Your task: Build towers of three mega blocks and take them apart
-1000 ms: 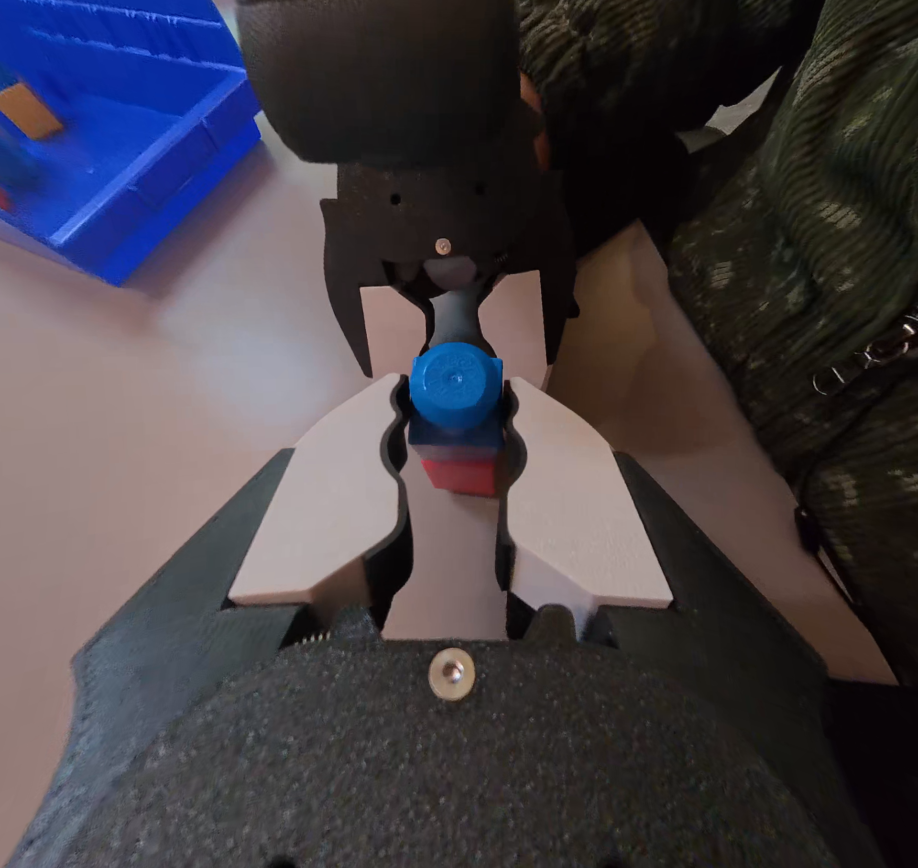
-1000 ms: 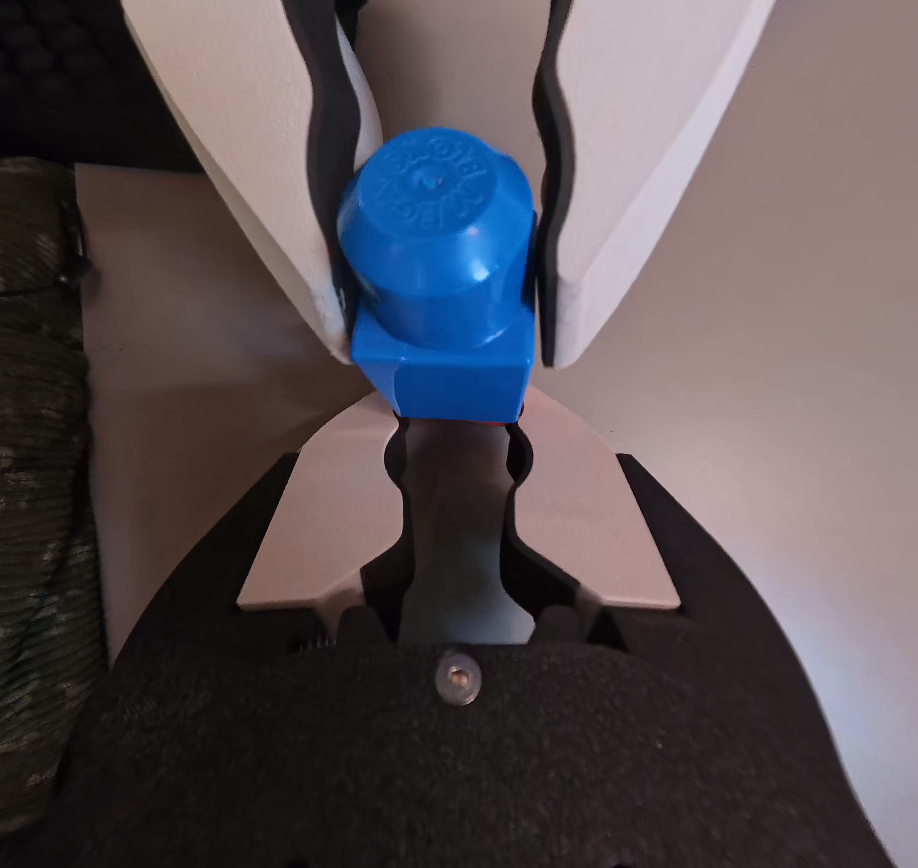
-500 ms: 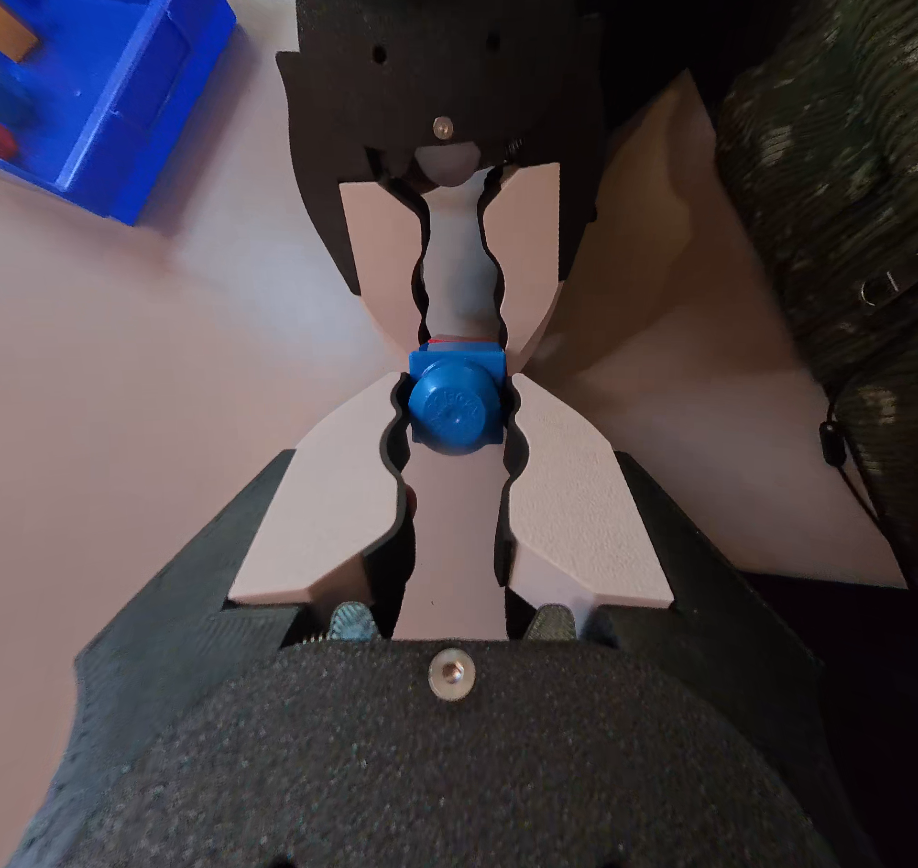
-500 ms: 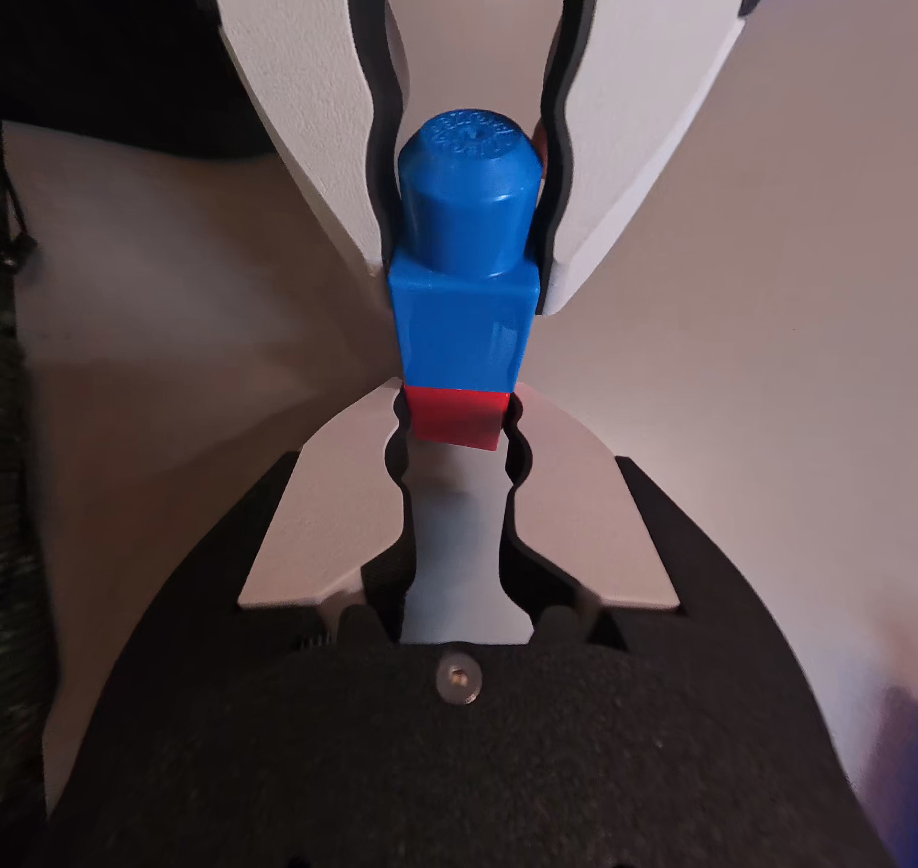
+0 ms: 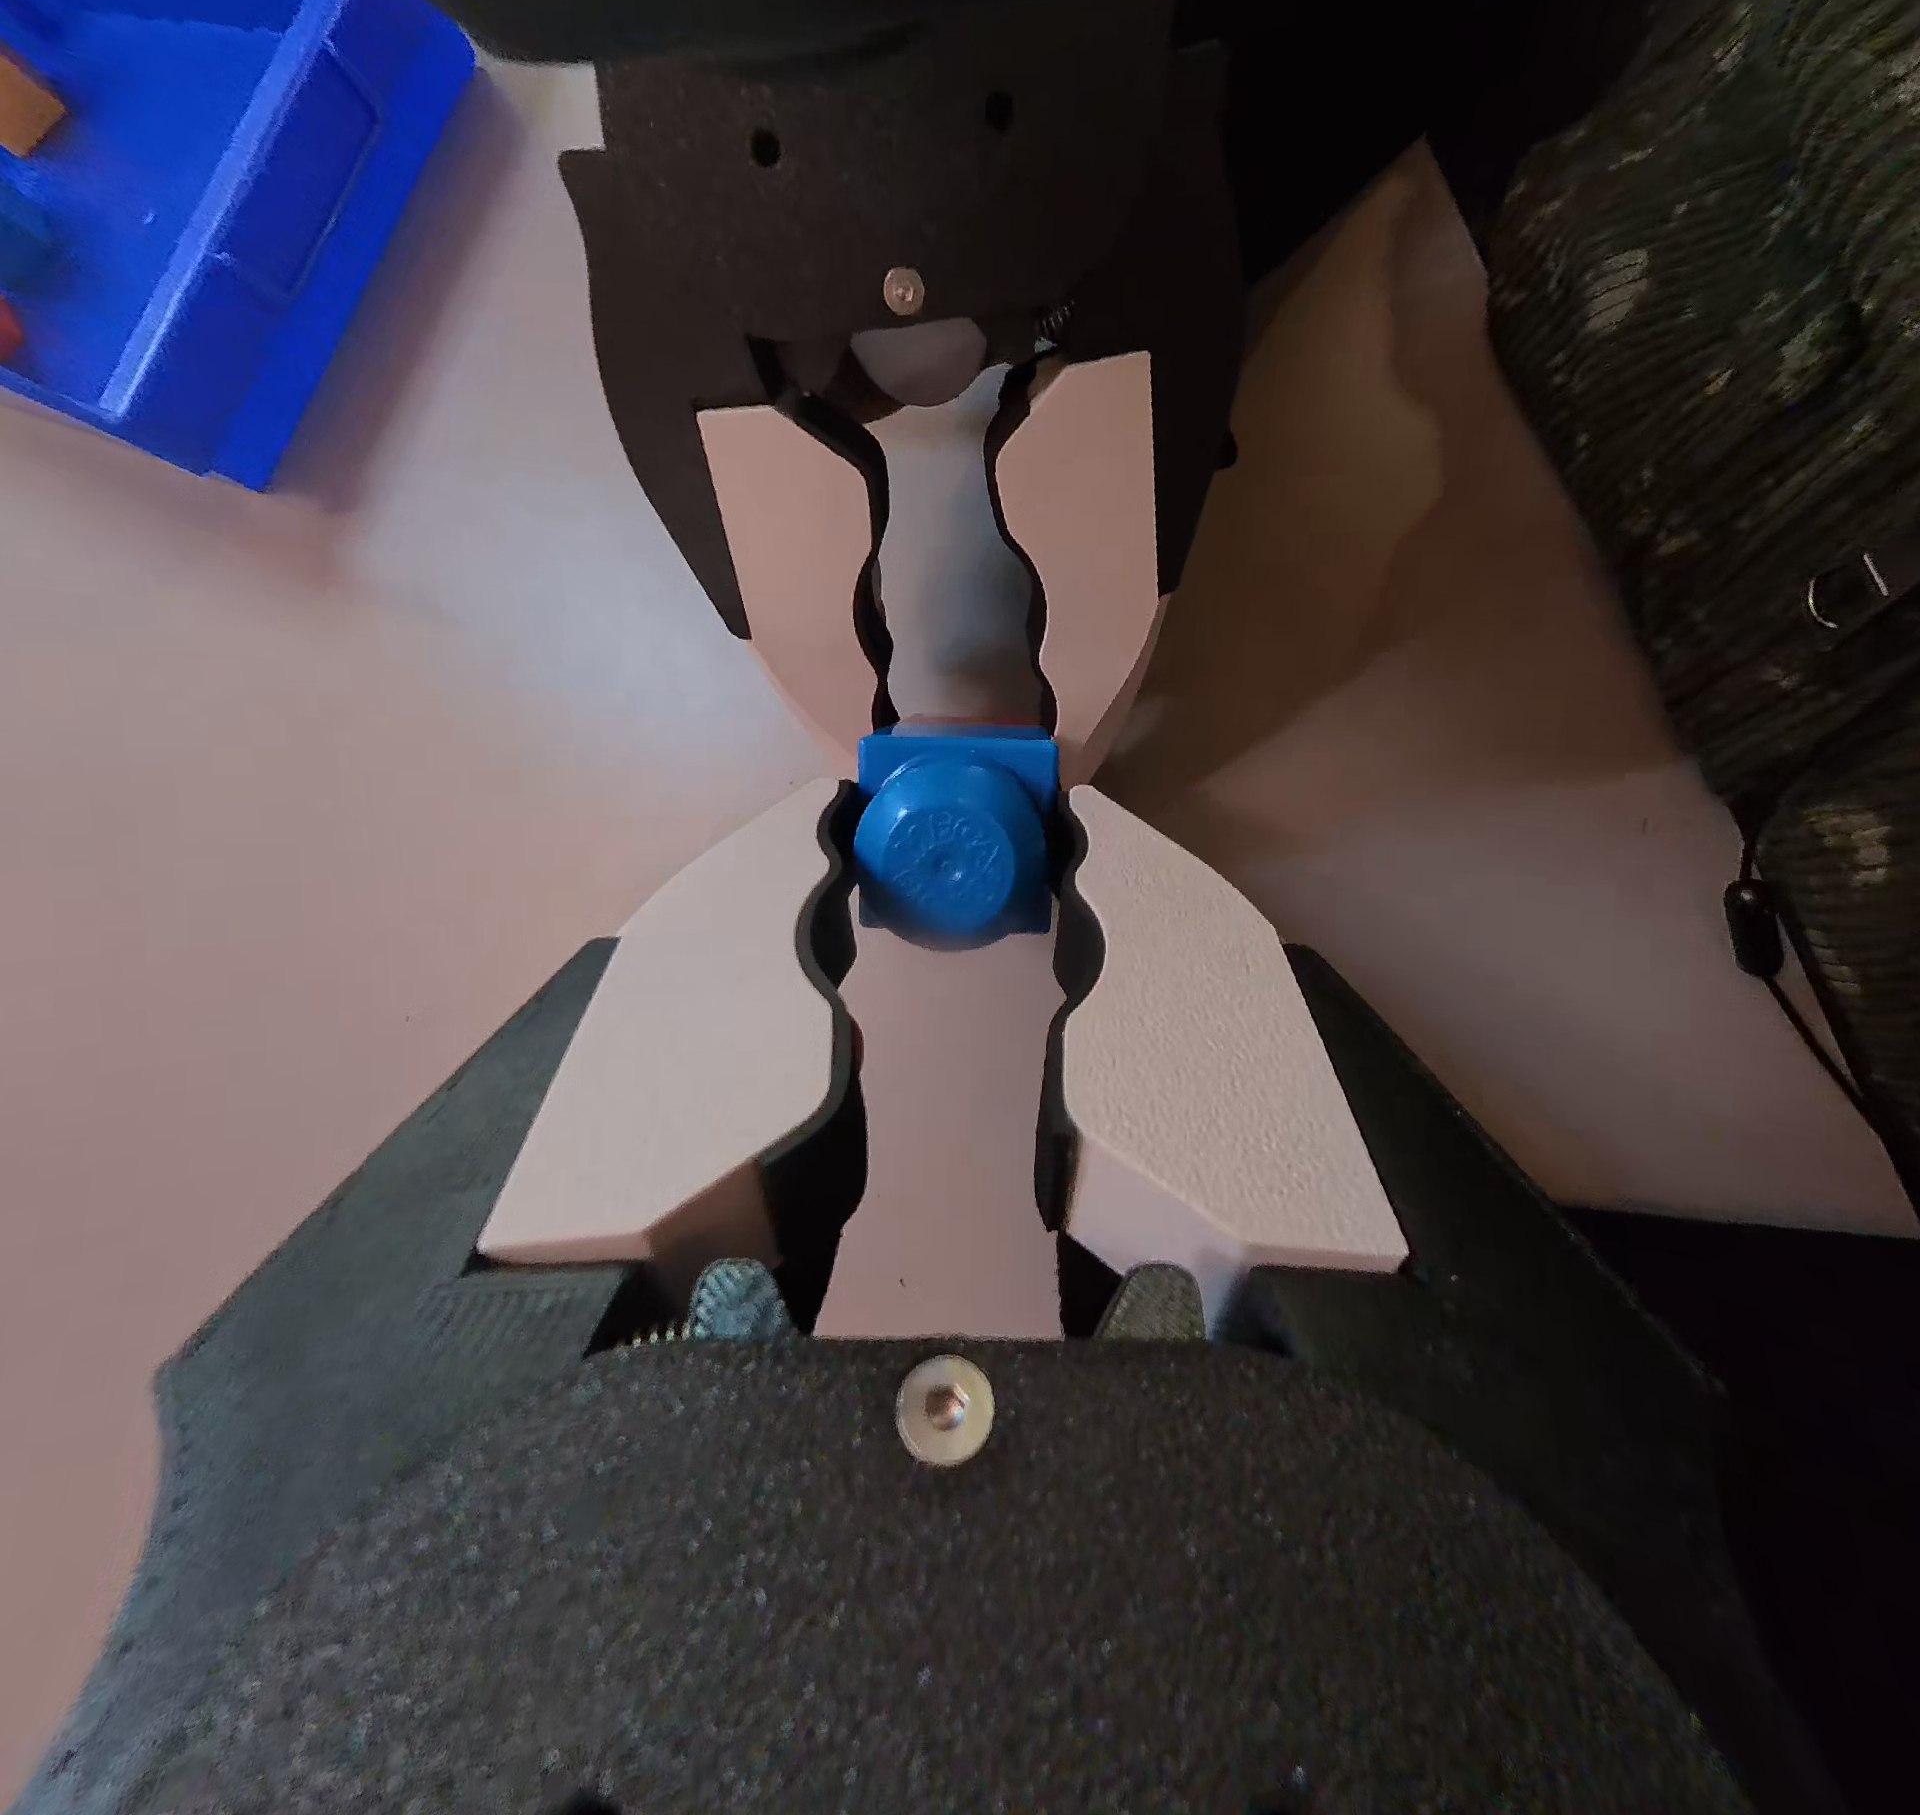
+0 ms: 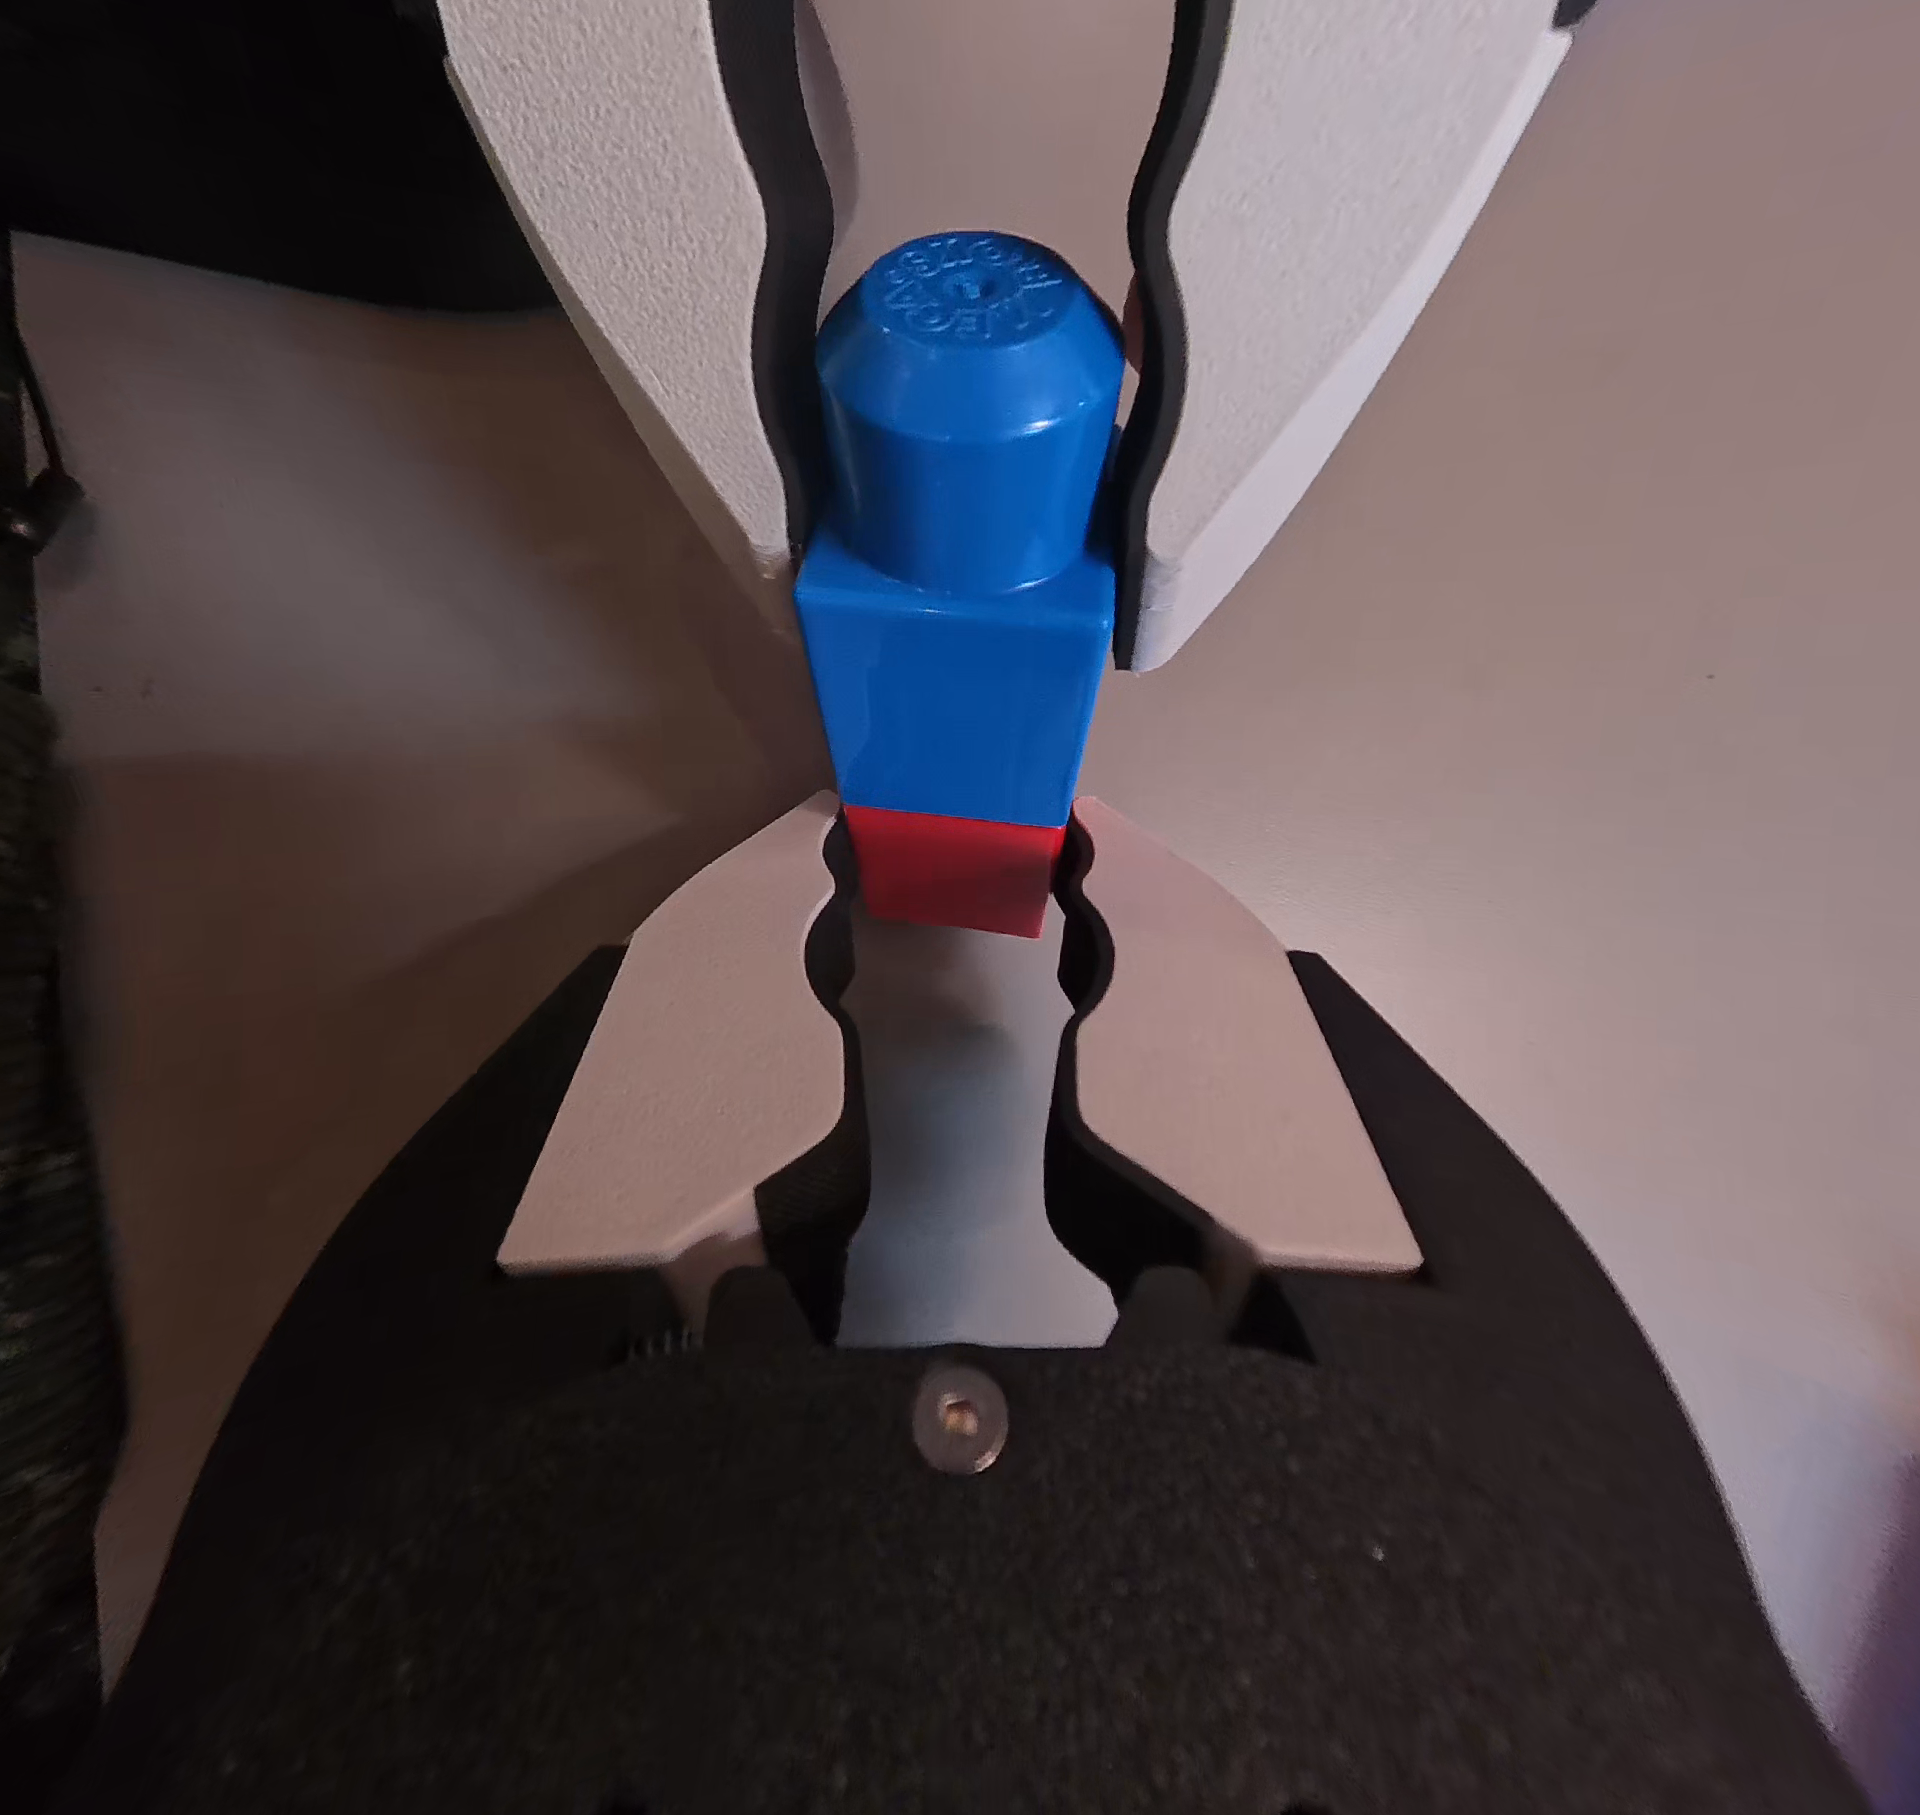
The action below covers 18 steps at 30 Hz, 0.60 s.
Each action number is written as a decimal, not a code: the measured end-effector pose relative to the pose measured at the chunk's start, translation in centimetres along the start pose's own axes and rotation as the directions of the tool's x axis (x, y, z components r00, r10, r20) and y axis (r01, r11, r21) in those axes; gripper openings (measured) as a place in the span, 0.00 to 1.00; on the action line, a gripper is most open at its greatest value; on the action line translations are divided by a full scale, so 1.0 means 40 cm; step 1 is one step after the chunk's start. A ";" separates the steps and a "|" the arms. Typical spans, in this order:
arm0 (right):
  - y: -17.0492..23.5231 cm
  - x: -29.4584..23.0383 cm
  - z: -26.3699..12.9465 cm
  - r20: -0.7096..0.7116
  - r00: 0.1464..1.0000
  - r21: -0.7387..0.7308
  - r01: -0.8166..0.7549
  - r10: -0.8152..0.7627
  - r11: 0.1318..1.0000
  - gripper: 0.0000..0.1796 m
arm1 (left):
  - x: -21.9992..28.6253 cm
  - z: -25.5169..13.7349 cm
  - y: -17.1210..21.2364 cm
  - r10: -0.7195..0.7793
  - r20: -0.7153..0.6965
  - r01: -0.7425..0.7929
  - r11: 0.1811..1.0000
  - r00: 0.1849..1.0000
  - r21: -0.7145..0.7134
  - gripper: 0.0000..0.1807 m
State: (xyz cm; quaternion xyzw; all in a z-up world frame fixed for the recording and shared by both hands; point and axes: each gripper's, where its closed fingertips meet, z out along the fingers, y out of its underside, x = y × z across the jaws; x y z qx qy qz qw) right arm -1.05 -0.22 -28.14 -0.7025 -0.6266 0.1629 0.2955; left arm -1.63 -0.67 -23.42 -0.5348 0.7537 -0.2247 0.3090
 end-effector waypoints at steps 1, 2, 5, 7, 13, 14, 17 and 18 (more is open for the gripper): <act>-0.001 0.002 -0.001 0.000 1.000 0.007 -0.006 0.006 1.000 0.20 | -0.003 -0.002 -0.005 -0.005 0.005 0.005 1.000 1.000 0.016 0.19; -0.005 0.005 -0.003 0.001 1.000 0.021 -0.014 0.014 1.000 0.20 | -0.007 -0.007 -0.013 -0.011 0.010 0.011 0.999 1.000 0.042 0.20; -0.034 0.025 -0.026 -0.009 0.998 0.112 -0.064 0.065 0.992 0.21 | -0.051 -0.066 -0.056 -0.075 0.080 0.059 0.981 0.994 0.187 0.23; -0.042 0.059 -0.047 -0.058 0.994 0.166 -0.083 0.094 0.983 0.21 | -0.121 -0.158 -0.072 -0.174 0.184 0.112 0.945 0.967 0.306 0.25; -0.070 0.136 -0.109 -0.078 0.969 0.347 -0.195 0.235 0.917 0.21 | -0.408 -0.593 0.143 -0.573 0.605 0.226 0.802 0.552 0.553 0.14; -0.069 0.142 -0.114 -0.074 0.966 0.357 -0.208 0.249 0.911 0.21 | -0.441 -0.647 0.219 -0.612 0.634 0.300 0.788 0.473 0.537 0.14; -0.064 0.145 -0.115 -0.058 0.962 0.365 -0.230 0.268 0.902 0.21 | -0.509 -0.751 0.484 -0.593 0.746 0.592 0.731 0.303 0.340 0.20; -0.063 0.144 -0.113 -0.054 0.962 0.363 -0.231 0.268 0.903 0.21 | -0.516 -0.768 0.570 -0.556 0.778 0.682 0.691 0.292 0.238 0.23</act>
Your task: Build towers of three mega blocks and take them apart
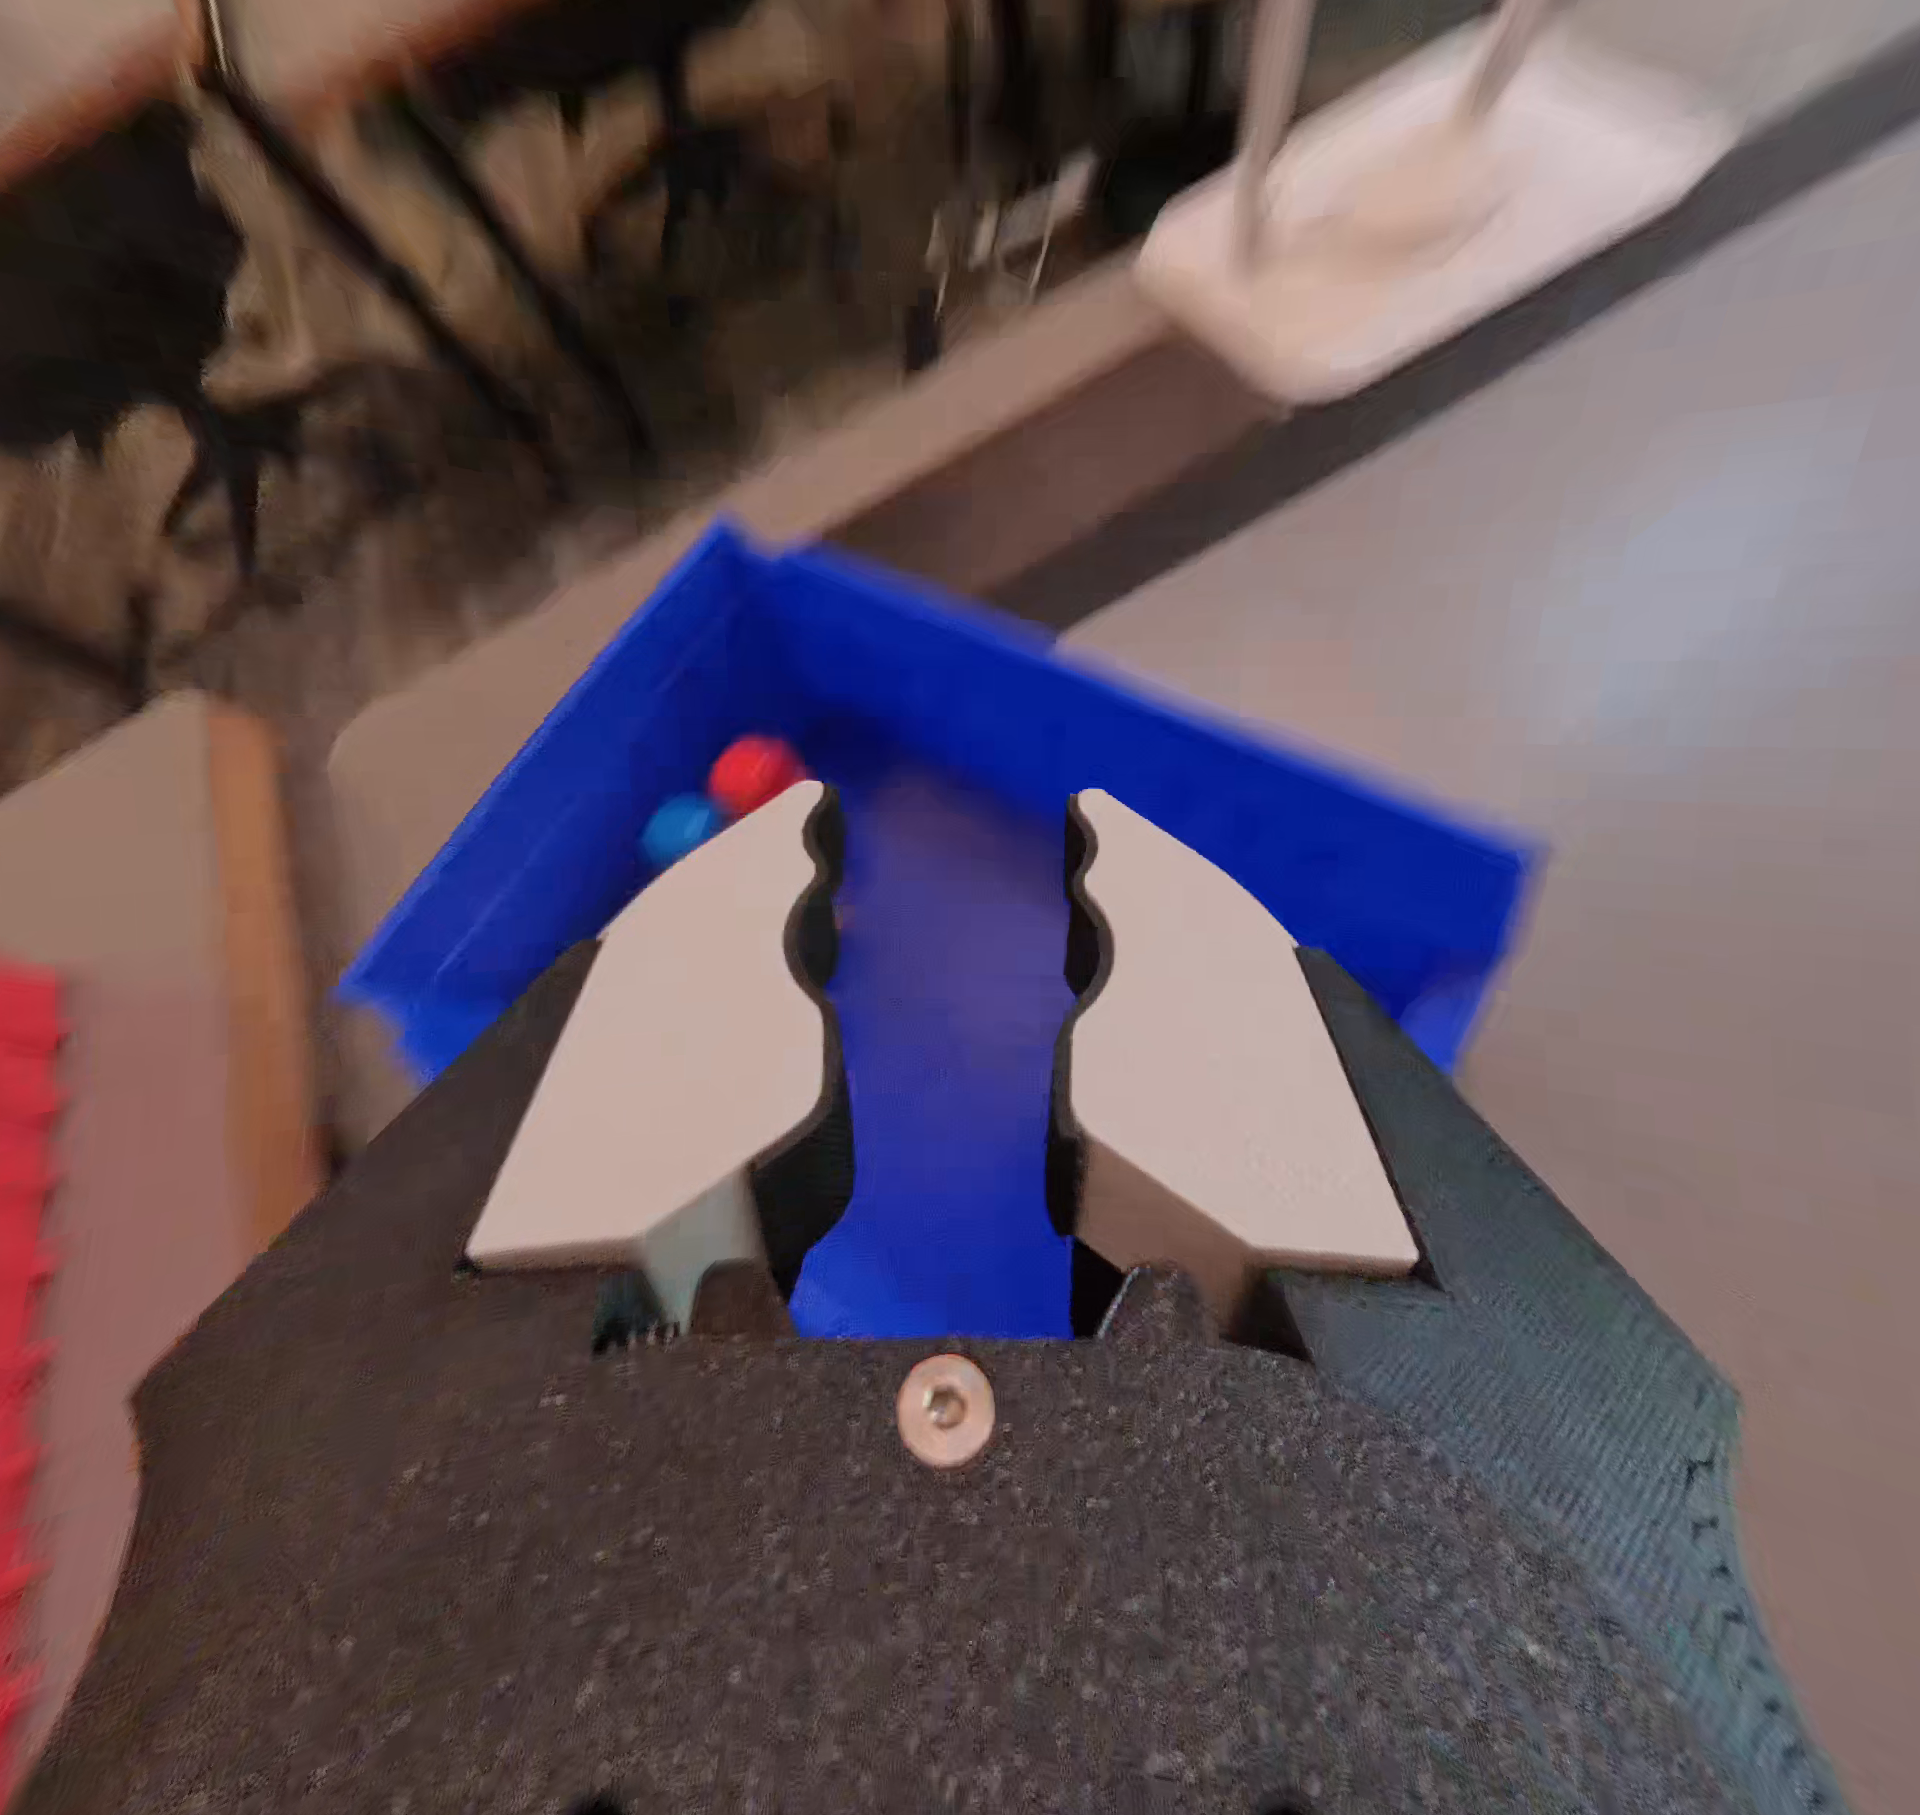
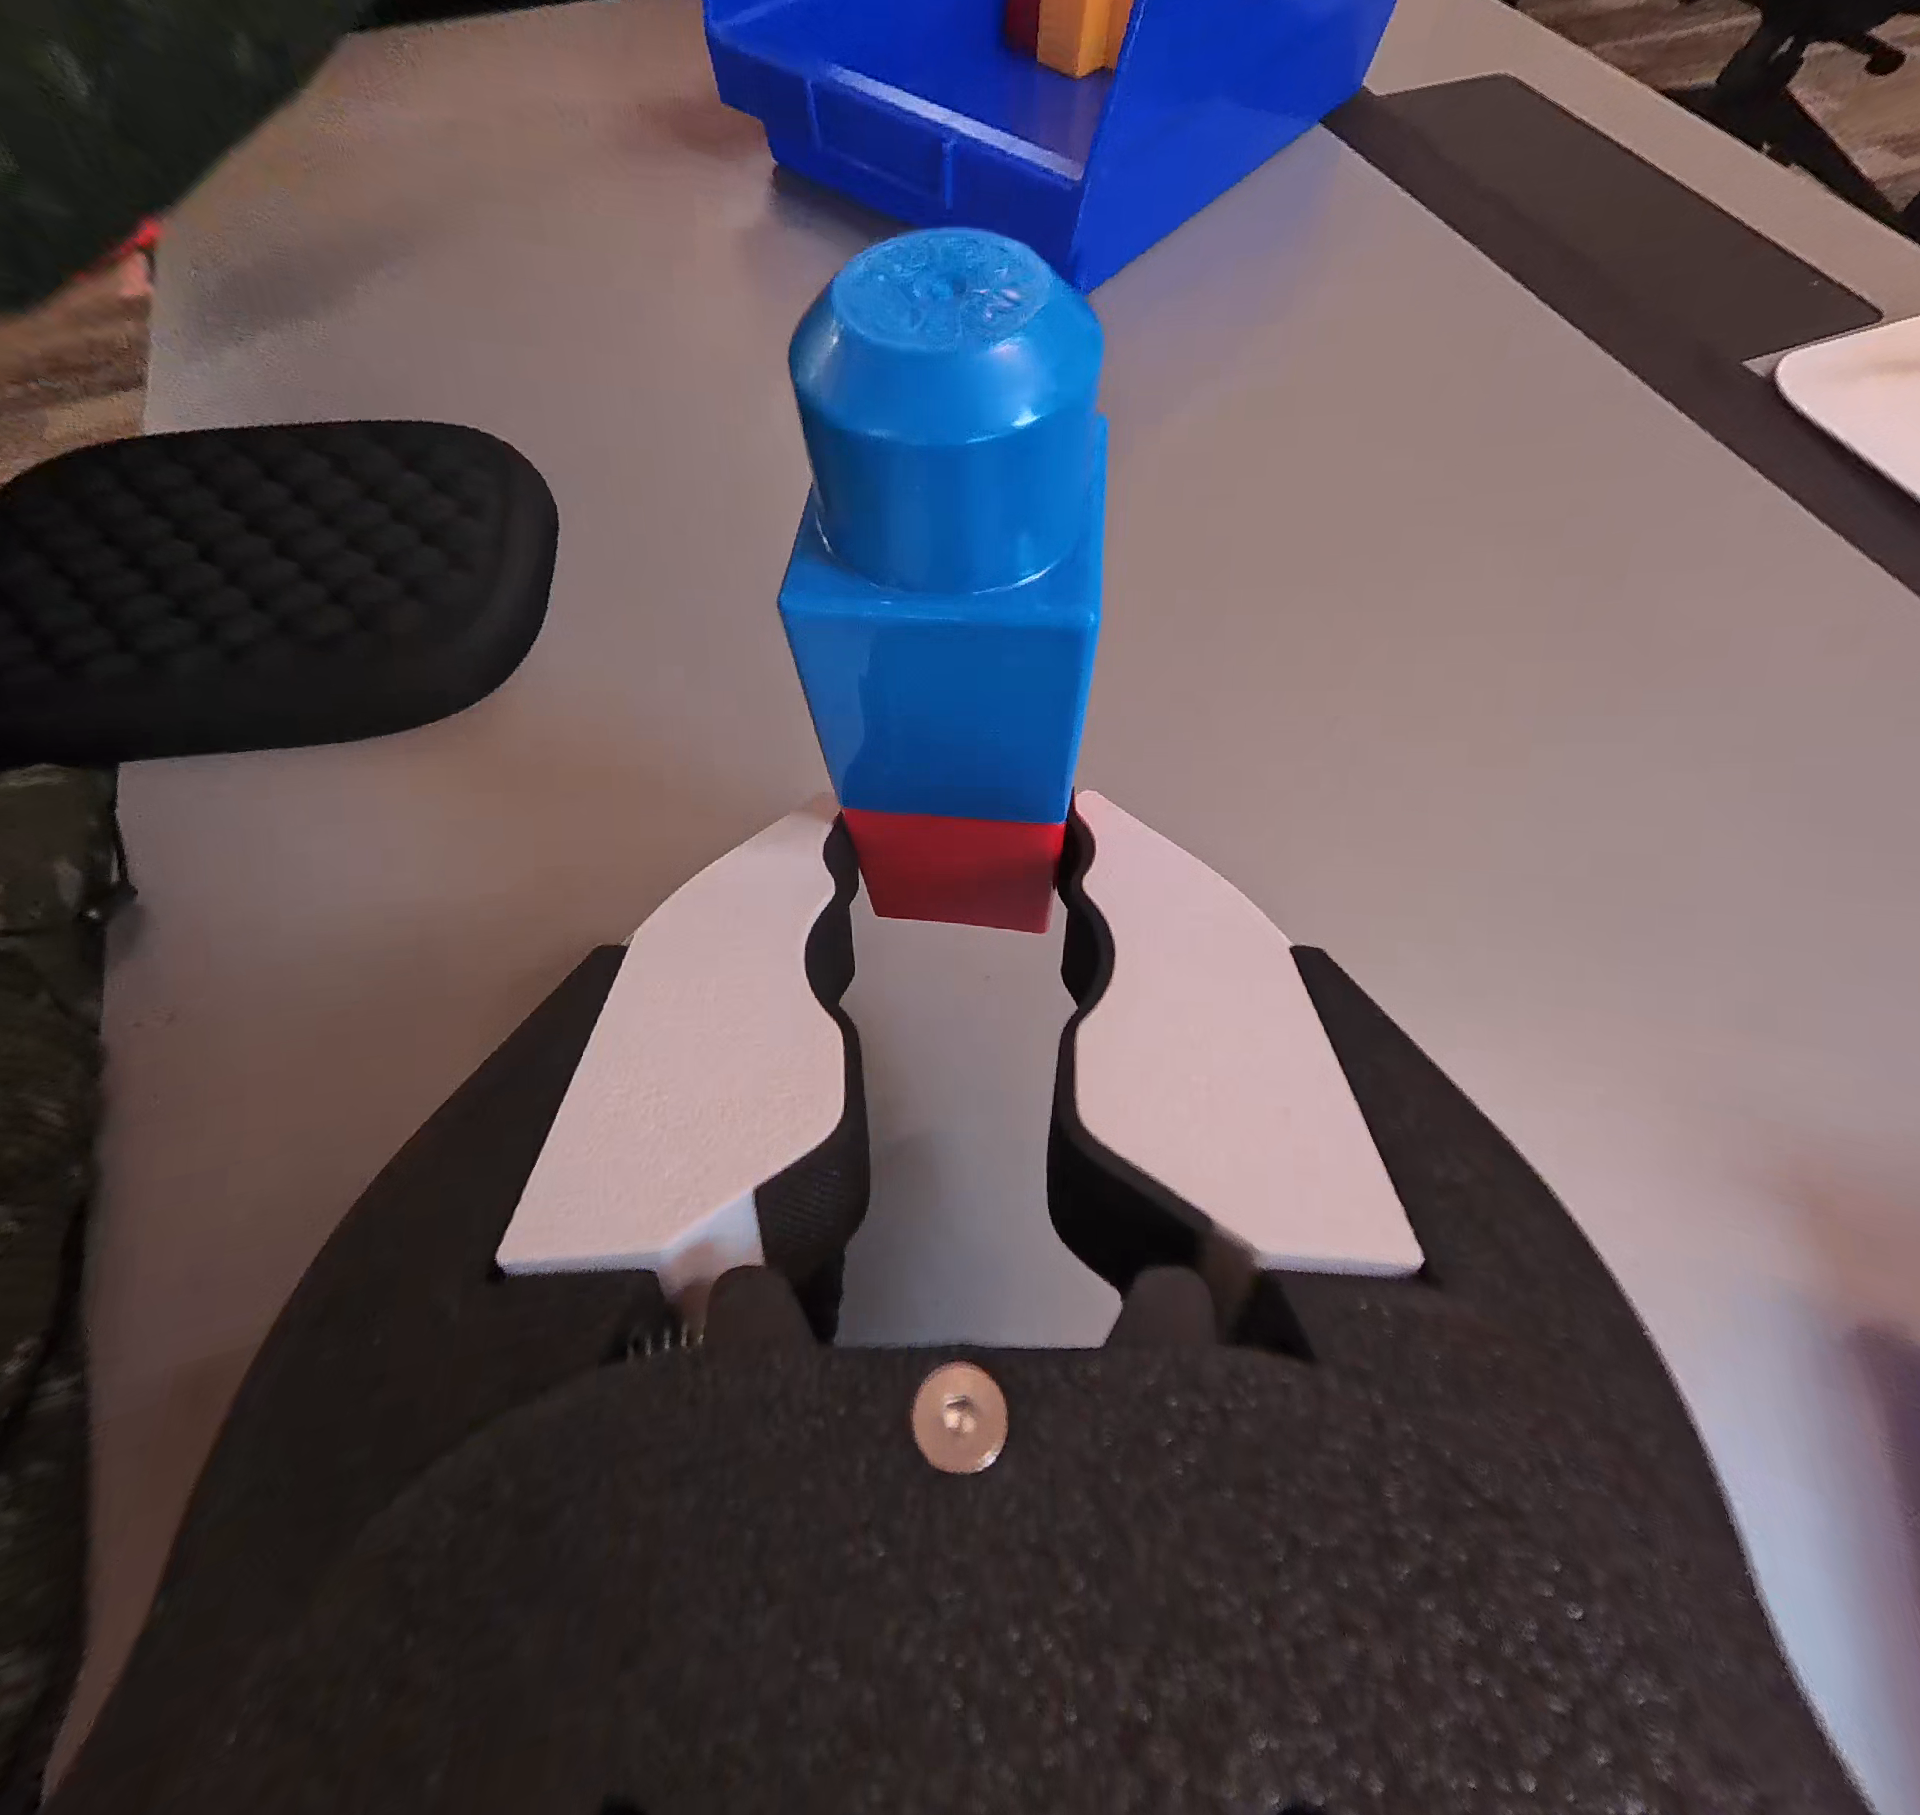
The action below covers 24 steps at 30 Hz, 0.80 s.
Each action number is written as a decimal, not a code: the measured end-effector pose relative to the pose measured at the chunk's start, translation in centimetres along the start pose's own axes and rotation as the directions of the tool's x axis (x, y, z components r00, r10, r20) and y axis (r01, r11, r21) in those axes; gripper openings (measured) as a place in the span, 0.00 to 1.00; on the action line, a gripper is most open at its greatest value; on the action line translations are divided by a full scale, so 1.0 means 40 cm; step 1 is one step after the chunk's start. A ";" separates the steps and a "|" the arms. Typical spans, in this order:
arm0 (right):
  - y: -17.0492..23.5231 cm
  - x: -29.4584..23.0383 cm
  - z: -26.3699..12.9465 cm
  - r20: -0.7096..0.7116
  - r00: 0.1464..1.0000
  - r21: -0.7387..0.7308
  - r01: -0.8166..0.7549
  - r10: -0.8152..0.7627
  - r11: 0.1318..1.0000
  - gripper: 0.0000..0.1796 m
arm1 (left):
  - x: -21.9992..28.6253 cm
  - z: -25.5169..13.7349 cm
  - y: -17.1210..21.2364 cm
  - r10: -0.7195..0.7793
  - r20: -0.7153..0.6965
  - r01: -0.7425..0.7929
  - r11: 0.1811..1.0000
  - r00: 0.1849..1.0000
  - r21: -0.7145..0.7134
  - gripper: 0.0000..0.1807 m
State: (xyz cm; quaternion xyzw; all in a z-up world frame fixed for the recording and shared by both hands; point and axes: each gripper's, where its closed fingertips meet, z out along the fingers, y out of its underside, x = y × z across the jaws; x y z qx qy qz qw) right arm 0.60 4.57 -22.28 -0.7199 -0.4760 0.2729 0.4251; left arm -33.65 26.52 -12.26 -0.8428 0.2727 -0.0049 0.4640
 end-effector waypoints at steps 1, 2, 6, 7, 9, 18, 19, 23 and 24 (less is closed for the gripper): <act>0.002 -0.001 0.003 0.004 1.000 -0.003 0.003 -0.003 1.000 0.21 | -0.046 0.029 0.046 0.024 0.007 -0.023 0.993 1.000 -0.119 0.24; 0.005 -0.004 0.005 0.009 1.000 -0.008 0.007 -0.007 1.000 0.21 | -0.074 0.054 0.084 0.037 -0.011 -0.038 0.978 0.999 -0.203 0.24; 0.016 -0.017 0.012 0.034 0.999 -0.021 0.044 -0.043 0.999 0.21 | -0.141 0.129 0.213 0.169 -0.067 -0.181 0.868 0.983 -0.463 0.23; 0.020 -0.019 0.014 0.040 0.998 -0.025 0.050 -0.049 0.998 0.21 | -0.150 0.143 0.239 0.194 -0.084 -0.209 0.834 0.977 -0.511 0.24; 0.026 -0.022 0.017 0.055 0.997 -0.030 0.051 -0.049 0.998 0.21 | -0.166 0.165 0.280 0.222 -0.107 -0.241 0.772 0.969 -0.588 0.25; 0.052 -0.018 0.027 0.101 0.995 -0.054 0.019 -0.014 0.998 0.21 | -0.184 0.220 0.378 0.407 -0.221 -0.429 0.541 0.886 -0.723 0.24; 0.052 -0.017 0.027 0.104 0.995 -0.053 0.017 -0.011 0.998 0.21 | -0.170 0.219 0.381 0.406 -0.247 -0.448 0.532 0.880 -0.719 0.22; 0.051 -0.024 0.026 0.126 0.992 -0.051 0.002 0.005 0.999 0.21 | -0.062 0.198 0.366 0.350 -0.389 -0.524 0.573 0.852 -0.630 0.21; 0.052 -0.026 0.027 0.131 0.991 -0.053 0.002 0.005 0.999 0.21 | -0.031 0.193 0.355 0.338 -0.415 -0.533 0.600 0.845 -0.597 0.21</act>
